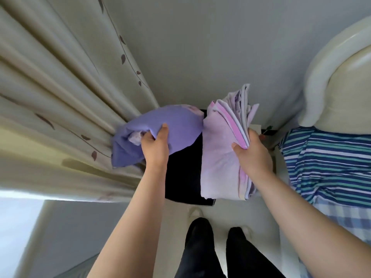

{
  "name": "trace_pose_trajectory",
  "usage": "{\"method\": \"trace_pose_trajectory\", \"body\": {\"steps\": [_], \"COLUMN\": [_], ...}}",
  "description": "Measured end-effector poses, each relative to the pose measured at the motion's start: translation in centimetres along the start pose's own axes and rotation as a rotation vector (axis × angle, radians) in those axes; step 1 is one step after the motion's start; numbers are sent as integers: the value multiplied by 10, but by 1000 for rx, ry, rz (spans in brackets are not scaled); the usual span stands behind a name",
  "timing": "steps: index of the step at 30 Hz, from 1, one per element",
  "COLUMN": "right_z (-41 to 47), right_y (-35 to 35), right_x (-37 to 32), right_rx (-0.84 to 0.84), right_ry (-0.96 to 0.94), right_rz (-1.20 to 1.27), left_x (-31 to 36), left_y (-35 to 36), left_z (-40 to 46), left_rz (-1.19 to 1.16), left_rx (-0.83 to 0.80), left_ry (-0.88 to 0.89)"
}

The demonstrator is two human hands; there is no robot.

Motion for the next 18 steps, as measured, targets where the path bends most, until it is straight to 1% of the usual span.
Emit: {"method": "trace_pose_trajectory", "body": {"steps": [2, 5, 9, 11, 13, 16, 18], "right_z": [0, 2, 10, 15, 19, 13, 8], "right_y": [8, 23, 62, 88, 113, 122, 116], "right_x": [-11, -21, -28, -20, 4, 48, 62], "right_rx": [-7, 11, 7, -21, -97, -185, -181], "right_ry": [-14, 10, 61, 112, 201, 388, 390], "right_rz": [41, 149, 450, 531, 478, 189, 91], "left_x": [21, 42, 79, 93, 99, 92, 79], "left_y": [-9, -18, -38, -45, -48, -40, -29], "left_z": [-13, -28, -42, -44, -46, -46, -44], "left_rz": [-14, -44, -131, -170, -187, -188, -174], "left_rx": [-43, -65, -18, -22, -54, -118, -163], "left_ry": [79, 136, 233, 261, 275, 247, 212]}}
Point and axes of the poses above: each hand's wrist, its own z-axis towards the middle knuckle, its own y-axis out of the palm, x = y × z, the point moved 7 cm from there along z, towards the middle knuckle, and after that the axes turned 6 degrees about -y, right-handed, at the moved point
